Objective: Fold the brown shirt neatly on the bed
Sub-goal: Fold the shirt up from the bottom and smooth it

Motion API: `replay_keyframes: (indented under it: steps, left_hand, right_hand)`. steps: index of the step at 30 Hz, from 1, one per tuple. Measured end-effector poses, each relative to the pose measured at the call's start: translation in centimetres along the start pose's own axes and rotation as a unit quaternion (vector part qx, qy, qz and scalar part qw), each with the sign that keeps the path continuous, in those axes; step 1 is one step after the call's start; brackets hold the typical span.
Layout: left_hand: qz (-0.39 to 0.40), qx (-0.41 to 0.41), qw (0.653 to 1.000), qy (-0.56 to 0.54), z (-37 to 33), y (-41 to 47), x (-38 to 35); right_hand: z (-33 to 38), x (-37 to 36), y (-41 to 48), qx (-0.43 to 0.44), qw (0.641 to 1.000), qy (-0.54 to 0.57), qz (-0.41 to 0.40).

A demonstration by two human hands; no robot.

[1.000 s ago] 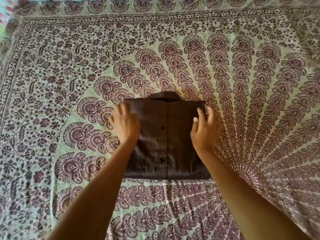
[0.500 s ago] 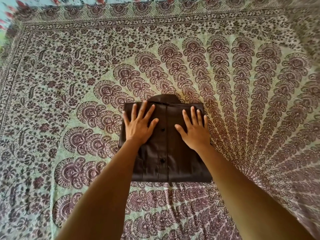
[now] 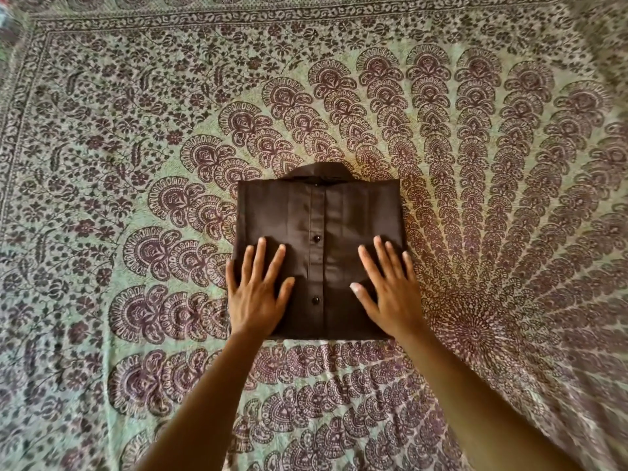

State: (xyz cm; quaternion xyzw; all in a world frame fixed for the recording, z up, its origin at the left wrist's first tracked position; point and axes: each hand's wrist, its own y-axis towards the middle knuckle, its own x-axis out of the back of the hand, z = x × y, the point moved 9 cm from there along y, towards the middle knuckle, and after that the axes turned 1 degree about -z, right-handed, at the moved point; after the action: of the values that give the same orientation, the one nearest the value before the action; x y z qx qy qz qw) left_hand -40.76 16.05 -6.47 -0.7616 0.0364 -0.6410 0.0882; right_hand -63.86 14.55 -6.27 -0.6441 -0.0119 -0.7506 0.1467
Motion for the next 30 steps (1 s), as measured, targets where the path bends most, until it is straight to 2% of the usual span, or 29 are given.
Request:
replay_keyframes:
  steps: [2,5,7,11,12,14,19,23,25,28,30]
  left_hand:
    - [0.000,0.031,1.000,-0.008,1.1,0.4,0.1]
    - [-0.007,0.153,0.987,-0.040,4.1,-0.1,0.6]
    - [-0.016,0.177,0.983,-0.043,4.2,-0.9,1.3]
    - [-0.021,0.021,0.998,-0.058,-3.0,-2.6,1.2]
    - [-0.011,-0.020,0.998,-0.052,-4.4,-3.1,0.5]
    - [0.011,-0.041,0.998,-0.038,-4.4,-3.2,-0.5]
    - [0.028,0.077,0.997,-0.008,2.0,-1.9,-0.4]
    - [0.032,0.153,0.987,-0.040,4.6,-1.8,0.7]
    - [-0.009,0.188,0.980,-0.071,4.8,-1.9,2.1]
    - [-0.083,0.264,0.950,-0.144,5.6,-2.6,3.6]
    - [-0.103,0.300,0.928,-0.193,6.3,-3.0,3.8]
  right_hand:
    - [-1.5,0.1,0.4,-0.029,1.000,-0.004,0.007]
    - [-2.3,0.9,0.3,-0.061,0.998,-0.013,0.003]
    - [-1.6,1.9,0.0,-0.085,0.996,-0.001,-0.024]
    - [3.0,1.1,-1.9,-0.013,0.998,0.047,-0.030]
    - [3.1,0.6,-2.3,-0.015,0.998,0.051,-0.027]
    - [1.3,-0.1,-2.6,-0.055,0.997,0.054,-0.028]
    - [-2.4,-0.3,-2.5,-0.093,0.995,0.037,-0.018]
    - [-3.3,0.4,-2.9,-0.147,0.986,0.062,-0.037]
    - [-3.5,1.4,-3.4,-0.200,0.971,0.095,-0.089]
    - [-3.8,3.3,-4.8,-0.276,0.924,0.171,-0.202]
    - [-4.1,3.7,-5.3,-0.310,0.896,0.223,-0.227]
